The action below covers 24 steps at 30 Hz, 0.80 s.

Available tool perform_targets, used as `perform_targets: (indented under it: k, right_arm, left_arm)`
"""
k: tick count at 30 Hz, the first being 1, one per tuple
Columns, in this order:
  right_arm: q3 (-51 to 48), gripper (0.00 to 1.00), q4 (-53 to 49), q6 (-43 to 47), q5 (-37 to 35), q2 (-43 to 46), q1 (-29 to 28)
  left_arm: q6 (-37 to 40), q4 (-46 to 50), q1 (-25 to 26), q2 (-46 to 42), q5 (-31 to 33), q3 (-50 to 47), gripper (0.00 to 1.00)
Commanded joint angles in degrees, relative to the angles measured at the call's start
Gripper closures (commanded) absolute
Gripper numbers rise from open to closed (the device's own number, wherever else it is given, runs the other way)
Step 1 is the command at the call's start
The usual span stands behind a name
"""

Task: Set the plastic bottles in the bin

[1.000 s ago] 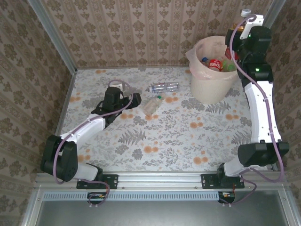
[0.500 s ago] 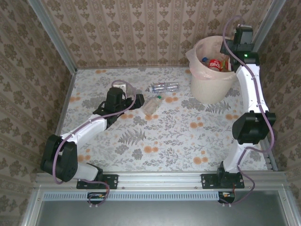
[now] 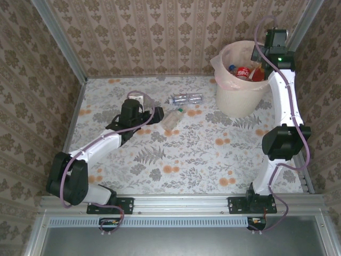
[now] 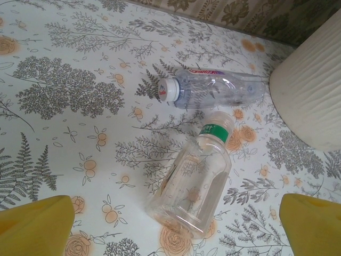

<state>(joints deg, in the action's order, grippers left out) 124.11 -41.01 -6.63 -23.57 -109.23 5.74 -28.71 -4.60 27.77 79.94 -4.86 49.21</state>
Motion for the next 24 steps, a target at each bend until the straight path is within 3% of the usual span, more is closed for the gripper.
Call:
perform_targets:
  k: [1,5,13,24]
  right_arm:
    - [1.19,0.00,-2.56,0.05,1.73,4.51,0.06]
    - [-2.41,0.00,-1.75,-0.20,6.24,8.98,-0.18]
    - [-18.96,0.00,4.86,-4.35,14.78,23.11,-2.25]
    - [-46.63,0.00,22.03,-14.69,27.10,43.83,-6.33]
  left_arm:
    - [4.21,2.44,0.96,2.05,-1.94,2.97,0.00]
    - [8.77,8.11,3.62,4.93,0.64,6.95,0.00]
    - [16.09,16.04,8.55,12.29,4.09,14.38,0.00]
    - [21.94,22.37,9.75,23.33,6.36,23.62,0.00]
